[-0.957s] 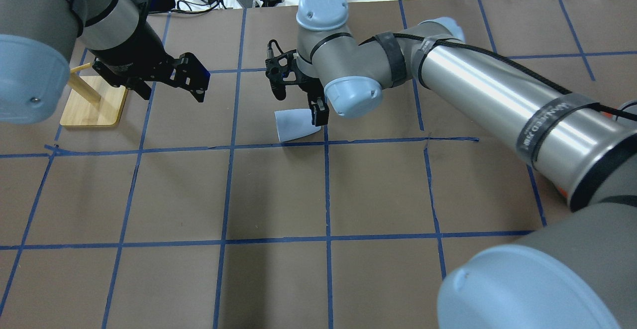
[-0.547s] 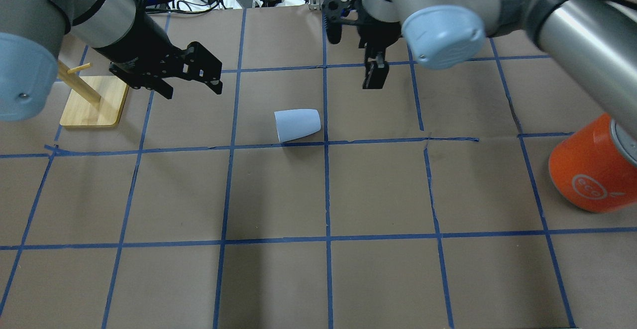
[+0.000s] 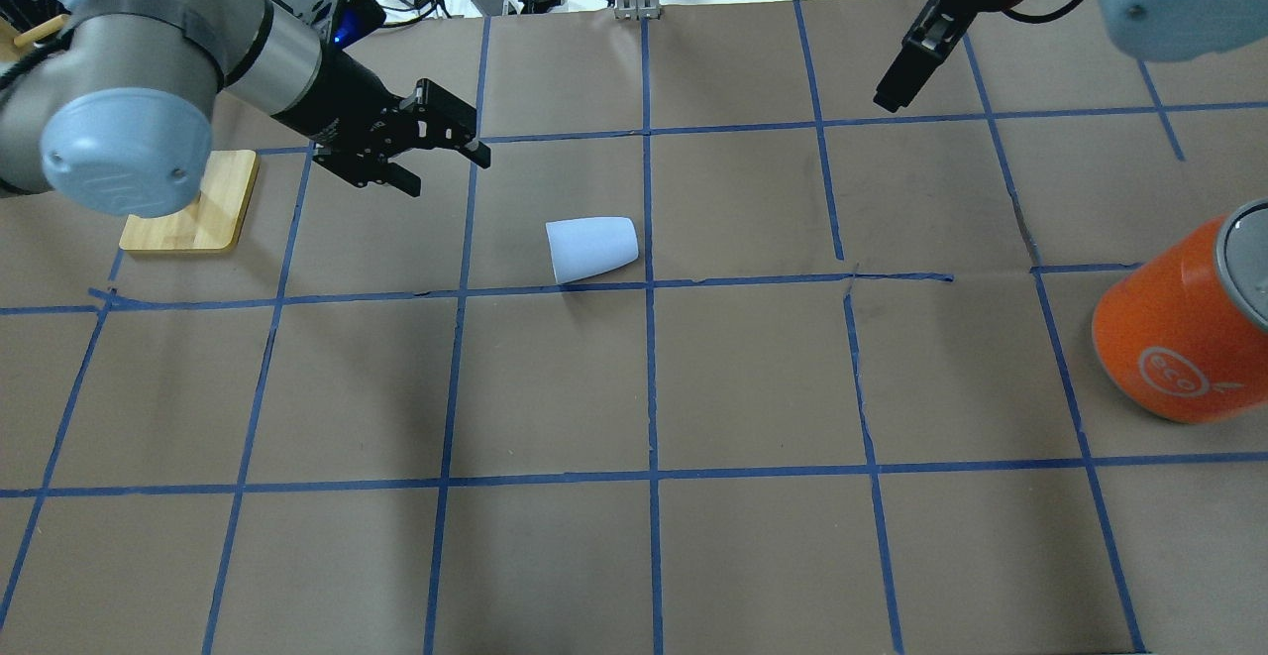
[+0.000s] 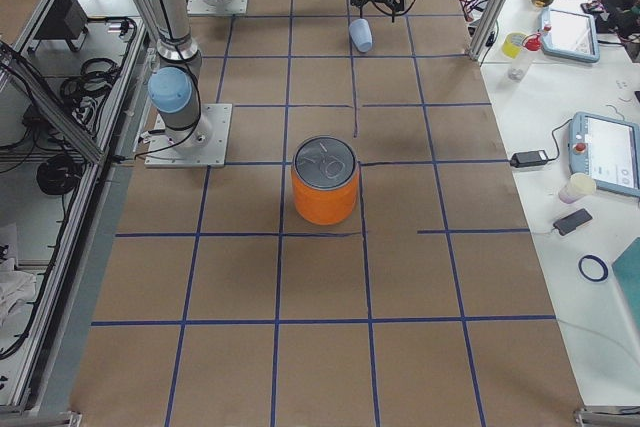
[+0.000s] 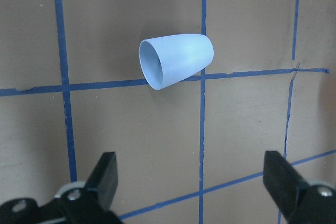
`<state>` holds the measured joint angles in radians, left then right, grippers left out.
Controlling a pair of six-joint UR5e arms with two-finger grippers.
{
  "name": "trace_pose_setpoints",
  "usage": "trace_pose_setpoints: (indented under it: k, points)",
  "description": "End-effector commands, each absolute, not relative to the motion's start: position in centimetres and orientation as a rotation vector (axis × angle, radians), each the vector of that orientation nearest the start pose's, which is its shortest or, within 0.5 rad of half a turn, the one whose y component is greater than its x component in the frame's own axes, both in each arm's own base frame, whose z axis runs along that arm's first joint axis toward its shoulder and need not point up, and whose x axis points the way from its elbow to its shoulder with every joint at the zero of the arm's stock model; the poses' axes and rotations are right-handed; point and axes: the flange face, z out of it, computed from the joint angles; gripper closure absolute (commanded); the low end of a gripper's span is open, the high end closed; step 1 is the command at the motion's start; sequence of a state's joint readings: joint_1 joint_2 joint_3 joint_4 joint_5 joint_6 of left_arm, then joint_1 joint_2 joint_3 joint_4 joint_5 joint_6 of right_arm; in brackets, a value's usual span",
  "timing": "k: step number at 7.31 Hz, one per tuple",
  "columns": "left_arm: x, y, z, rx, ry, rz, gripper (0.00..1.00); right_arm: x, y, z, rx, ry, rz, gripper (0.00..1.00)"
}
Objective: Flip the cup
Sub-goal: 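Raise the right gripper away while the left gripper reaches toward the cup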
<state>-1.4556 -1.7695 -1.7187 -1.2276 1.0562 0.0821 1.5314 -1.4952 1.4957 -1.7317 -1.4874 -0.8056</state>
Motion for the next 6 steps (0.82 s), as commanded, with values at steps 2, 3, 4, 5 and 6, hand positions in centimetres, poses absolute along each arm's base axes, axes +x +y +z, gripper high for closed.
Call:
trace_pose_setpoints:
  k: [2,3,4,5,6]
  points:
    - [-13.0,-59.9,28.7,0.180,-2.391,-0.063,0.00,11.8,-51.3,51.8,-0.349,3.064,-0.188,0.00]
    - [-12.9,-60.2,26.1,0.189,-2.383,-0.080,0.00,11.9,-50.8,52.2,-0.072,3.078,-0.186,0.00]
    - [-12.7,-60.8,23.4,0.194,-2.370,-0.076,0.00,11.8,-50.6,52.5,0.085,3.114,-0.201,0.00]
    - [-13.3,-60.9,21.8,0.209,-2.289,-0.089,0.00,12.8,-50.3,52.5,0.166,3.119,-0.199,0.00]
    - [-13.3,-61.1,20.8,0.218,-2.273,-0.102,0.00,14.7,-50.0,52.4,0.127,3.117,-0.205,0.00]
